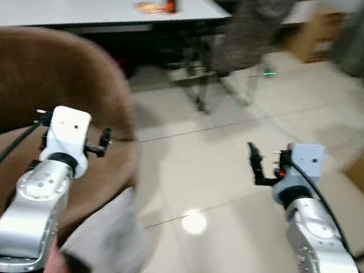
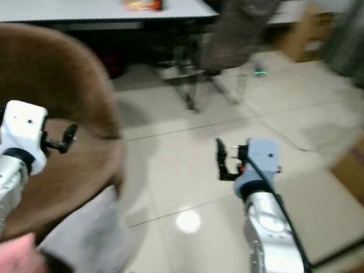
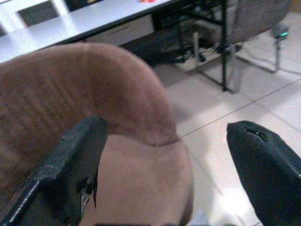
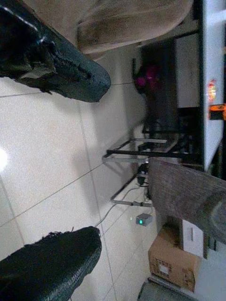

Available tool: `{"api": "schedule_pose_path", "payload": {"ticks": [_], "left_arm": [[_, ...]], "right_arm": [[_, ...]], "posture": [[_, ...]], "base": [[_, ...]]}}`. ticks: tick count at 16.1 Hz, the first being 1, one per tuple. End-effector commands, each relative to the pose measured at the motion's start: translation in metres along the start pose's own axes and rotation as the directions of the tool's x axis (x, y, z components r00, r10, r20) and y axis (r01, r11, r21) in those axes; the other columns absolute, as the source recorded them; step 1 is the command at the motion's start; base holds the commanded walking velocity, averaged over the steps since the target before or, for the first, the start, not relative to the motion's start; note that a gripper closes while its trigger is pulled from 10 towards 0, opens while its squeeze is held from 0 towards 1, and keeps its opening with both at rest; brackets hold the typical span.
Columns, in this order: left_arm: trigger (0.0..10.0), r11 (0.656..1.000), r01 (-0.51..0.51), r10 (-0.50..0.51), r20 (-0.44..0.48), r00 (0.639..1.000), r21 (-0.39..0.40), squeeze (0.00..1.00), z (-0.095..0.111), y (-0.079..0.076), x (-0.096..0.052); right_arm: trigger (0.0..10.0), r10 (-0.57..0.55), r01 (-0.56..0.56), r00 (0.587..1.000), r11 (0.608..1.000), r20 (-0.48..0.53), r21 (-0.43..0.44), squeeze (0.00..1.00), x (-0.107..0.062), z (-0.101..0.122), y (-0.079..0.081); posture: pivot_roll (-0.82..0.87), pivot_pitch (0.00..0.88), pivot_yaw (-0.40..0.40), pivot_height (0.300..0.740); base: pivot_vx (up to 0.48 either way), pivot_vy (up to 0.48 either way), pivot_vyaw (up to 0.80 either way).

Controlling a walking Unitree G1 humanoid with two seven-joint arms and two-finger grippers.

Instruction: Move the pillow to the sofa from floor

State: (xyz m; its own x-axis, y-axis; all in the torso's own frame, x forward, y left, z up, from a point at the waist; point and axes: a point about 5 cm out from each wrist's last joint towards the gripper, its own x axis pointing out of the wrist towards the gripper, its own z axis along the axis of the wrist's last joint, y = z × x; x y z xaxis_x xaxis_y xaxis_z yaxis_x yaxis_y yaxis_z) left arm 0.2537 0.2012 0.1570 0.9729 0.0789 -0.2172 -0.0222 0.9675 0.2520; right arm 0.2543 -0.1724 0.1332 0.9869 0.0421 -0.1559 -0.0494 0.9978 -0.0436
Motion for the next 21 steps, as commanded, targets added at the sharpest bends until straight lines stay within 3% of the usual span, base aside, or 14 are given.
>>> {"api": "schedule_pose_path", "payload": {"ticks": [1, 4, 6, 7, 10, 11, 13, 14, 17, 19, 20, 21], "left_arm": [[10.0, 1.000, -0.009, 0.009, 0.018, 1.000, 0.000, 0.00, 0.007, 0.004, 0.001], [10.0, 0.999, 0.031, -0.031, 0.001, 1.000, -0.041, 0.00, 0.004, 0.002, 0.006], [10.0, 0.997, 0.066, -0.065, 0.017, 0.998, -0.036, 0.00, 0.002, -0.003, 0.008], [10.0, 0.998, 0.047, -0.045, 0.053, 0.998, -0.048, 0.00, 0.004, -0.003, 0.006], [10.0, 0.999, 0.039, -0.041, 0.040, 0.998, 0.033, 0.00, -0.001, -0.008, 0.003], [10.0, 0.997, 0.072, -0.072, 0.028, 0.997, 0.001, 0.00, -0.006, -0.012, 0.003], [10.0, 0.990, 0.122, -0.126, 0.054, 0.991, 0.064, 0.00, -0.006, -0.021, 0.003], [10.0, 0.991, 0.110, -0.118, 0.110, 0.987, 0.077, 0.00, 0.000, -0.023, 0.004], [10.0, 0.994, 0.093, -0.102, 0.146, 0.984, 0.064, 0.00, 0.003, -0.022, 0.006], [10.0, 0.993, 0.090, -0.101, 0.143, 0.985, 0.082, 0.00, 0.001, -0.020, 0.006], [10.0, 0.993, 0.088, -0.099, 0.151, 0.984, 0.081, 0.00, 0.001, -0.021, 0.006], [10.0, 0.993, 0.088, -0.101, 0.170, 0.980, 0.083, 0.00, 0.003, -0.021, 0.006]], "right_arm": [[10.0, 0.002, -0.002, 1.000, 1.000, 0.016, 0.001, 1.00, 0.002, 0.003, 0.001], [10.0, -0.069, 0.069, 0.998, 0.997, -0.007, 0.026, 1.00, 0.002, 0.003, -0.004], [10.0, -0.124, 0.121, 0.992, 0.989, -0.027, -0.090, 1.00, -0.003, -0.001, -0.013], [10.0, -0.131, 0.128, 0.991, 0.987, -0.030, -0.094, 1.00, -0.005, -0.002, -0.016], [10.0, -0.113, 0.111, 0.993, 0.991, -0.022, -0.073, 1.00, 0.000, -0.001, -0.014], [10.0, -0.148, 0.147, 0.989, 0.986, -0.010, -0.084, 1.00, -0.002, 0.002, -0.014], [10.0, -0.147, 0.148, 0.989, 0.986, 0.010, -0.072, 1.00, -0.007, 0.004, -0.013], [10.0, -0.161, 0.162, 0.987, 0.985, 0.016, -0.050, 1.00, -0.010, 0.004, -0.015], [10.0, -0.260, 0.261, 0.965, 0.963, 0.027, -0.069, 1.00, -0.012, 0.004, -0.024], [10.0, -0.251, 0.248, 0.968, 0.964, -0.025, -0.101, 1.00, -0.008, 0.001, -0.021], [10.0, -0.234, 0.228, 0.972, 0.963, -0.019, -0.145, 0.78, -0.005, 0.003, -0.019], [10.0, -0.267, 0.270, 0.963, 0.948, 0.038, -0.169, 0.00, -0.003, 0.009, -0.023]], "posture": [[0.01, 0.000, -0.013, 0.740], [-0.01, 0.000, 0.008, 0.740], [-0.03, 0.000, 0.009, 0.740], [-0.02, 0.000, 0.008, 0.740], [-0.02, 0.000, 0.009, 0.740], [-0.05, 0.000, 0.020, 0.740], [-0.06, 0.000, 0.029, 0.740], [-0.07, 0.000, 0.038, 0.740], [-0.07, 0.000, 0.042, 0.740], [-0.07, 0.000, 0.038, 0.740], [-0.07, 0.000, 0.034, 0.740], [-0.07, 0.000, 0.034, 0.740]], "base": [[0.000, 0.000, 0.69], [0.000, 0.000, 0.69], [0.000, 0.000, 0.80], [0.000, 0.000, 0.80], [0.000, 0.000, 0.80], [0.000, 0.000, 0.80], [0.000, 0.000, 0.80], [0.000, 0.000, 0.80], [0.000, -0.291, 0.64], [0.000, -0.458, 0.00], [0.000, -0.461, 0.00], [0.000, -0.458, 0.00]]}}
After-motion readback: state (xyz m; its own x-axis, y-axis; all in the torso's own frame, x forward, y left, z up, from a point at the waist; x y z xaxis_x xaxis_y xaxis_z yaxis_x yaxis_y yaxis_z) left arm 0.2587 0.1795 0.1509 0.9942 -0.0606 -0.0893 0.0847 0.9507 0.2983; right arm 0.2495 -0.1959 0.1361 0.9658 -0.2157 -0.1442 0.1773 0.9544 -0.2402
